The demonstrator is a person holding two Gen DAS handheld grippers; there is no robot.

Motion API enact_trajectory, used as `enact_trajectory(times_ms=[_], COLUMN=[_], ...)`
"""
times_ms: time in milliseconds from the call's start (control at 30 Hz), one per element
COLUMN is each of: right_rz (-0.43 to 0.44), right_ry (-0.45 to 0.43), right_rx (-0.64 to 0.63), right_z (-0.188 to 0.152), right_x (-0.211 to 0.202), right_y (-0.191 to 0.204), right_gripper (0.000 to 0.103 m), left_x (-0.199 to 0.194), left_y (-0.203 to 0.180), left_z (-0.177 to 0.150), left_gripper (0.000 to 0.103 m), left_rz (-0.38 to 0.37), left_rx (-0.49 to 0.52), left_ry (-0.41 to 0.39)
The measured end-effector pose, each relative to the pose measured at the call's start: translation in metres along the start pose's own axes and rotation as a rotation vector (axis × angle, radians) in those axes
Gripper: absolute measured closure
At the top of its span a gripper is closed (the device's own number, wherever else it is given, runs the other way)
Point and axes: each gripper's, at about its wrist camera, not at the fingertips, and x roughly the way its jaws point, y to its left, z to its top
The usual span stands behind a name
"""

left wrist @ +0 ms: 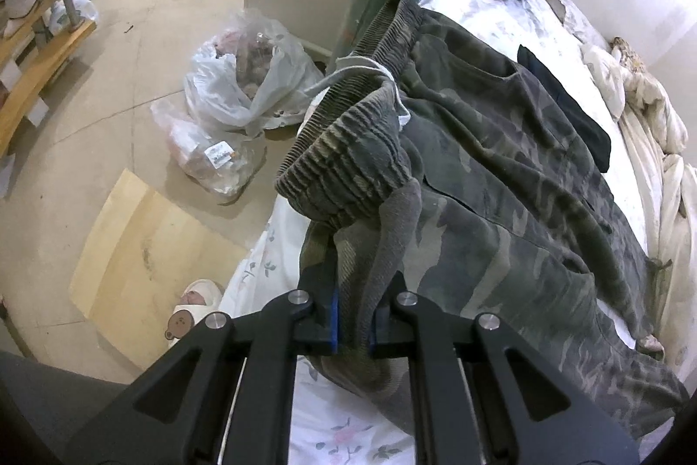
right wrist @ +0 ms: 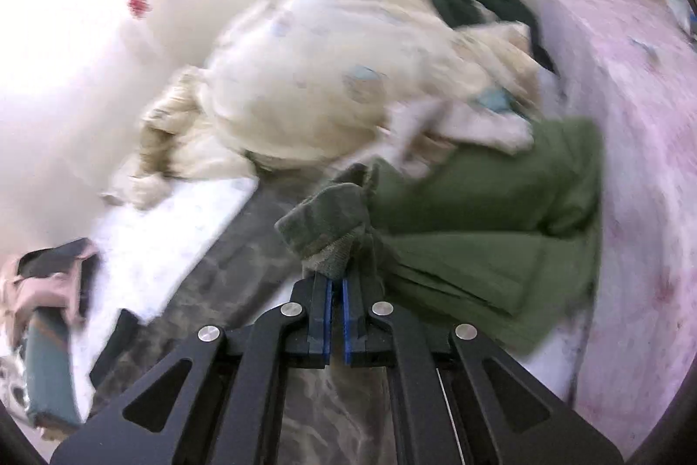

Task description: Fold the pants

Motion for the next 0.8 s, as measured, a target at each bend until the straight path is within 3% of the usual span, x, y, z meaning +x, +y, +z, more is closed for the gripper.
enact_trajectory(times_ms=[100,267,500,667,800], right_rz=[0.051,0.094,0.132,0.157,0.118], right_ry=[-0.027,-0.023,-0.037,-0.05,-0.067], right_rx=[0.017,0.054,0.081,0.072,0.033], right_z=[0.012,0.044,0.058,0.071,0.093], right_x=[-0.007,0.008,0.028,0.04,0.068], right_y=[0.01,0.016,0.014,0.025,0.04], right_gripper=[0.101,0.101,0.101,0.101,0.101], left_x=[-0.002,-0.008,-0.015,-0.037,-0.037], left_y=[0.003,-0.018,-0.01,-0.013,-0.011], left_z=[0.001,0.011,0.025,0.044,0.078], left_gripper=[0.095,0.092,0.099,0.099,0.098], left_rz=[-0.015,-0.026,-0.066,-0.111,-0.094], left_rx=[-0.022,0.075,0.055,-0.004,-0.097], left_ry=[0.008,0.025,0.04,0.027,0.053])
